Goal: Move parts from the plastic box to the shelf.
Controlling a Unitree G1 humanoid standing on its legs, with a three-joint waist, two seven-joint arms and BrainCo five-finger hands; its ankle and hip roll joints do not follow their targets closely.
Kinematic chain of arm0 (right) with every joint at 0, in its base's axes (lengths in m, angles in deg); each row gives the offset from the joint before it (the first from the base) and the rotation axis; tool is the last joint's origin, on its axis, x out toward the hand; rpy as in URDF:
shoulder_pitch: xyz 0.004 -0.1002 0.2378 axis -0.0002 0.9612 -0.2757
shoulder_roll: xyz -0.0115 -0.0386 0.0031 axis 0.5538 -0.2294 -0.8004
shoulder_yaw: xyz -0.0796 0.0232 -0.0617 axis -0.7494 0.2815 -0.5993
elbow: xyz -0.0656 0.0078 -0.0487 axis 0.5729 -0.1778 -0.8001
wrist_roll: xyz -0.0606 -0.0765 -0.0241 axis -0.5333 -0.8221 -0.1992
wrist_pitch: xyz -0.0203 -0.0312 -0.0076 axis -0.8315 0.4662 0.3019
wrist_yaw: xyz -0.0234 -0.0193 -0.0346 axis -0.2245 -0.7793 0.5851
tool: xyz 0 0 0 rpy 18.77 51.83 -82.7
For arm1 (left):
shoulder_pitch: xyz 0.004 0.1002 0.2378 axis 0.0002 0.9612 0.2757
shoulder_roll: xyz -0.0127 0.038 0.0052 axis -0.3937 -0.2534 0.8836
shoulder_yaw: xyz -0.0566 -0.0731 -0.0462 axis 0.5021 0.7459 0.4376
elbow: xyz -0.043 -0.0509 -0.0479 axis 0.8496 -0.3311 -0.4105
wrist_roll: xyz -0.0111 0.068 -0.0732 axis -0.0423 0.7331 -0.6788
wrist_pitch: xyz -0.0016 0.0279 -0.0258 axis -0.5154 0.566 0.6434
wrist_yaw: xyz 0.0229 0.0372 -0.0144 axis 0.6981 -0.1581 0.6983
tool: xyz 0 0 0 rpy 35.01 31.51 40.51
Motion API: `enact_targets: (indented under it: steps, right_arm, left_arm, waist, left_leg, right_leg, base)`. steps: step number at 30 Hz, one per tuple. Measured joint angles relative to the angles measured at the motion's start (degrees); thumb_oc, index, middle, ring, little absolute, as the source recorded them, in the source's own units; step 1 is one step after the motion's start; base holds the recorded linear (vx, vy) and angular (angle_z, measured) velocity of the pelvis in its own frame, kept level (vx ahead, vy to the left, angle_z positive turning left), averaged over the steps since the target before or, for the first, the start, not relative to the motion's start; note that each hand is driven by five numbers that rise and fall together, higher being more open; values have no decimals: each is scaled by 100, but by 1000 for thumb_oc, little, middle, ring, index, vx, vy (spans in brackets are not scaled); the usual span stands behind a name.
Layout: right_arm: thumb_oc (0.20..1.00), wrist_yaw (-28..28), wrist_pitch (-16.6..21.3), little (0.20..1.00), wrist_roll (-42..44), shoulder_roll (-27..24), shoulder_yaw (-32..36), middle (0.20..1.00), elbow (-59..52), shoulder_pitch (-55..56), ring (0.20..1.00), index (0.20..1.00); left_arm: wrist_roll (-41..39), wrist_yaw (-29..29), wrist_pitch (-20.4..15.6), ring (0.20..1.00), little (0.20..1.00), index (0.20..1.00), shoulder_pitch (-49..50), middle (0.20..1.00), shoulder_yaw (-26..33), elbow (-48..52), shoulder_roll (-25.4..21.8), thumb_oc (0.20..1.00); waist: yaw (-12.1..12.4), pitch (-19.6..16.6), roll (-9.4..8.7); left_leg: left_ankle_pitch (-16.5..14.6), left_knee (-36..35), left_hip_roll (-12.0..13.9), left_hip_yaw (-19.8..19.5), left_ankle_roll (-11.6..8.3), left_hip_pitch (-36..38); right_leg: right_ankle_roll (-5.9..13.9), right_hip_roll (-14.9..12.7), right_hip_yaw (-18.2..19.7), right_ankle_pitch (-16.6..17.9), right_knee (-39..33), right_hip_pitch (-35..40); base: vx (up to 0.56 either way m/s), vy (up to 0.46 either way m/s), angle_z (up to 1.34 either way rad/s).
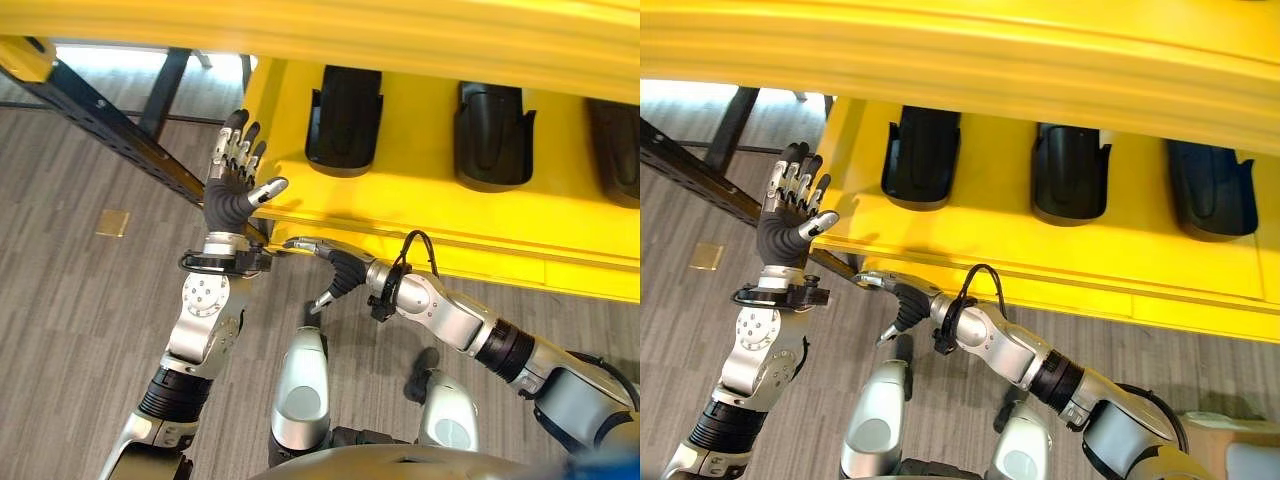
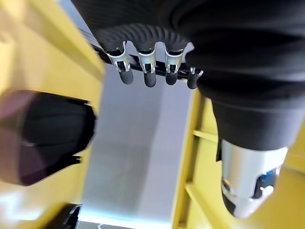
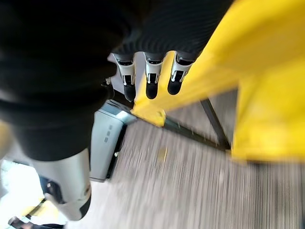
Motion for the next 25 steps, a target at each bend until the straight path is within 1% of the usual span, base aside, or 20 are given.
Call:
enact_targets:
  steps: [3, 5, 6, 8, 10, 11, 12, 13, 15, 16, 17, 20, 21, 22, 23, 25]
  right_arm:
    - [1000, 352, -67, 1000, 711, -171, 293, 1000, -141, 333, 1000, 1000]
    - [1000, 348, -70, 1000, 1155, -323, 813, 1000, -400, 906, 1000, 1000]
    - [1000, 338, -60, 1000, 1312, -404, 1151, 1000, -530, 1216, 1000, 1000]
    - [1000, 246, -2, 1000, 1574, -512, 1796, 1000, -773, 1680, 1000, 1000]
    - [1000, 131, 103, 1000, 1811, -589, 2242, 1000, -979, 2026, 1000, 1000]
    - [1000, 89, 236, 1000, 2041, -602, 2602, 1000, -1079, 2309, 1000, 1000]
    - [1000, 61, 274, 1000, 2159, -597, 2765, 1000, -1080, 2405, 1000, 1000]
    - [1000, -9, 306, 1000, 2207, -609, 2852, 1000, -1083, 2510, 1000, 1000]
    - [1000, -165, 414, 1000, 2238, -485, 3162, 1000, -1139, 2784, 1000, 1000]
    - [1000, -423, 499, 1000, 2254, -396, 3277, 1000, -1107, 2980, 1000, 1000]
    - [1000, -505, 561, 1000, 2249, -388, 3301, 1000, -1105, 3044, 1000, 1000]
    - [1000, -795, 638, 1000, 2268, -316, 3403, 1000, -1088, 3284, 1000, 1000]
    - [1000, -852, 668, 1000, 2391, -264, 3461, 1000, -1056, 3412, 1000, 1000]
    - [1000, -852, 668, 1000, 2391, -264, 3461, 1000, -1056, 3412, 1000, 1000]
    - [1000, -1004, 705, 1000, 2506, -101, 3596, 1000, -860, 3457, 1000, 1000]
    - [1000, -1005, 711, 1000, 2505, -97, 3616, 1000, -861, 3457, 1000, 1000]
  left_arm:
    - [-42, 96, 342, 1000, 1000, 1000, 195, 1000, 169, -8, 16, 1000]
    - [-293, -152, 628, 1000, 1000, 1000, 511, 1000, 250, -14, 100, 1000]
    - [-405, -310, 698, 1000, 1000, 1000, 787, 1000, 310, -18, 168, 1000]
    - [-575, -610, 753, 1000, 1000, 1000, 1165, 1000, 291, -27, 180, 1000]
    - [-768, -996, 764, 1000, 1000, 1000, 1364, 1000, 234, -44, 204, 1000]
    - [-896, -1336, 757, 1000, 1000, 1000, 1456, 1000, 64, -46, 203, 1000]
    - [-949, -1556, 754, 1000, 1000, 1000, 1495, 1000, -82, -45, 209, 1000]
    - [-956, -1767, 677, 1000, 1000, 1000, 1476, 1000, -227, -74, 221, 1000]
    - [-996, -2172, 423, 1000, 1000, 1000, 1470, 1000, -523, -116, 352, 1000]
    - [-1013, -2492, 158, 1000, 1000, 1000, 1547, 1000, -585, -109, 384, 1000]
    - [-1019, -2536, 90, 1000, 1000, 1000, 1497, 1000, -585, -108, 381, 1000]
    - [-1183, -2815, -46, 1000, 1000, 1000, 1478, 1000, -581, -105, 358, 1000]
    - [-1198, -2915, -64, 1000, 1000, 1000, 1520, 1000, -571, -103, 359, 1000]
    - [-1198, -2915, -64, 1000, 1000, 1000, 1520, 1000, -571, -103, 359, 1000]
    - [-1249, -2979, -68, 1000, 1000, 1000, 1604, 1000, -485, -103, 356, 1000]
    - [-1295, -2978, -68, 1000, 1000, 1000, 1624, 1000, -413, -103, 356, 1000]
  waist:
    - [-42, 42, -113]
    - [-56, 26, -159]
    - [-130, -12, -200]
    - [-253, -89, -248]
    - [-388, -187, -255]
    - [-476, -280, -244]
    - [-518, -330, -228]
    - [-647, -352, -211]
    - [-774, -438, -105]
    - [-1009, -656, 5]
    - [-1114, -733, 49]
    - [-1185, -934, 172]
    - [-1248, -1089, 186]
    - [-1248, -1089, 186]
    - [-1347, -1234, 187]
    - [-1352, -1241, 186]
  left_leg:
    - [86, -250, 121, 47, -60, 209]
    - [227, -654, 144, 133, -92, 599]
    - [293, -908, 165, 227, -80, 811]
    - [475, -1335, 175, 371, -99, 1047]
    - [607, -1574, 172, 448, -135, 1117]
    - [679, -1703, 166, 543, -120, 1132]
    - [698, -1783, 158, 611, -124, 1179]
    - [698, -1802, 160, 676, -124, 1209]
    - [760, -2024, 125, 776, -128, 1381]
    - [782, -2197, 90, 912, -133, 1554]
    - [785, -2229, 89, 935, -137, 1587]
    - [756, -2320, 85, 1079, -162, 1843]
    - [731, -2320, 90, 1146, -172, 1887]
    - [731, -2320, 90, 1146, -172, 1887]
    - [716, -2320, 86, 1204, -182, 1961]
    - [717, -2320, 87, 1205, -181, 1971]
  right_leg:
    - [-65, 156, 25, 65, -228, 139]
    - [-63, 252, 36, 193, -622, 465]
    - [-56, 318, 41, 297, -878, 624]
    - [-53, 412, 70, 494, -1281, 814]
    - [-53, 465, 100, 639, -1502, 825]
    - [-52, 487, 133, 733, -1667, 812]
    - [-57, 506, 184, 796, -1758, 810]
    - [-56, 511, 206, 839, -1837, 824]
    - [-46, 515, 234, 928, -2025, 930]
    - [-13, 525, 320, 981, -2196, 1025]
    - [-12, 536, 327, 1009, -2258, 1047]
    - [5, 548, 409, 1020, -2370, 1224]
    - [20, 558, 439, 1033, -2433, 1265]
    - [20, 558, 439, 1033, -2433, 1265]
    - [27, 555, 516, 1045, -2439, 1293]
    - [22, 557, 531, 1059, -2439, 1295]
  base:
    - [102, -36, -14]
    - [103, 30, -13]
    - [78, 50, -21]
    - [32, 47, -23]
    - [7, 30, -19]
    - [-1, 42, -27]
    - [2, 65, -31]
    - [7, 76, -26]
    - [35, 64, -25]
    - [62, 61, -29]
    - [78, 59, -28]
    - [72, 23, -19]
    - [66, 19, -13]
    - [47, 21, -20]
    - [42, 17, -14]
    - [61, 12, -9]
